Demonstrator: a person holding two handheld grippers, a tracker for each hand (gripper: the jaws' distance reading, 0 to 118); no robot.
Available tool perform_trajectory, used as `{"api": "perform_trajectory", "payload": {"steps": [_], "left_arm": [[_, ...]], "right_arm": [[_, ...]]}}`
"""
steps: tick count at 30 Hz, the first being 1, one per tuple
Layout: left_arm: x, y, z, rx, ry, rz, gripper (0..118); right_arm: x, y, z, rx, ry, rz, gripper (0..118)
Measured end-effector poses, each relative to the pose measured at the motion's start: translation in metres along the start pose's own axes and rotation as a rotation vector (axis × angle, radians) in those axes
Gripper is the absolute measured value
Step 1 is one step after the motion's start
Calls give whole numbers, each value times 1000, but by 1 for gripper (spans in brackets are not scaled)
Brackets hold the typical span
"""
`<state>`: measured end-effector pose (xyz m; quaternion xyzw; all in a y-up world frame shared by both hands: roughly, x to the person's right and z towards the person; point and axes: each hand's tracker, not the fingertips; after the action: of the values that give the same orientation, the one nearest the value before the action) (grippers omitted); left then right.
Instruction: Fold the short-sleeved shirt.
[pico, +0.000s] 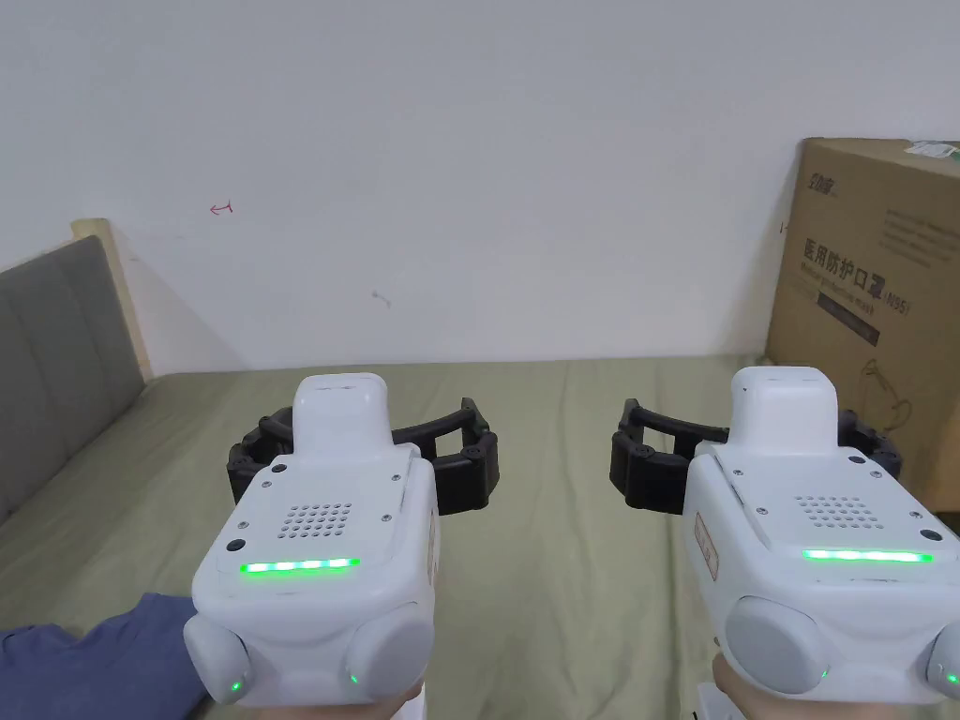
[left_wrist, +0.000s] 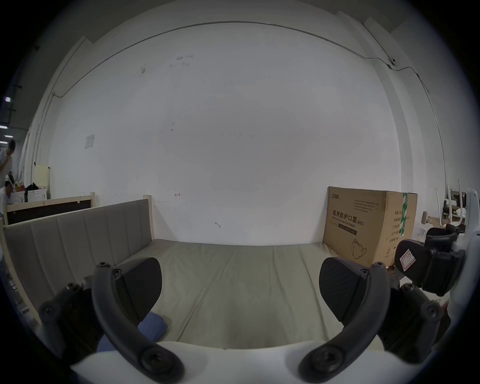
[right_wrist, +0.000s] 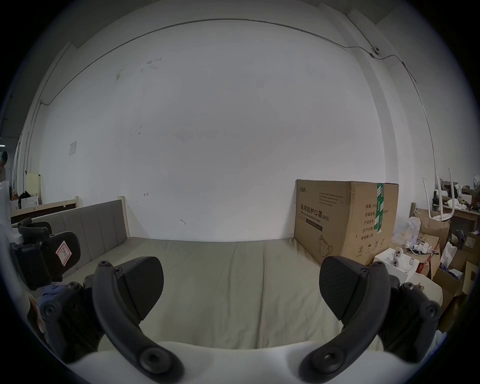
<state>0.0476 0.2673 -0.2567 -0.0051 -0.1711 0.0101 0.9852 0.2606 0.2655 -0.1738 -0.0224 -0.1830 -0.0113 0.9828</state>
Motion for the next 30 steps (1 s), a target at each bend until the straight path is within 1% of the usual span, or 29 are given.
{"api": "perform_trajectory", "payload": {"steps": [20,30], "left_arm": [[-1,5,-1,8,-7,-4,118],[-3,7,-2,-2,-8,7,118]], "right_arm": [[1,6,-1,6,-2,4,117],[1,9,0,20,-4,21,117]]}}
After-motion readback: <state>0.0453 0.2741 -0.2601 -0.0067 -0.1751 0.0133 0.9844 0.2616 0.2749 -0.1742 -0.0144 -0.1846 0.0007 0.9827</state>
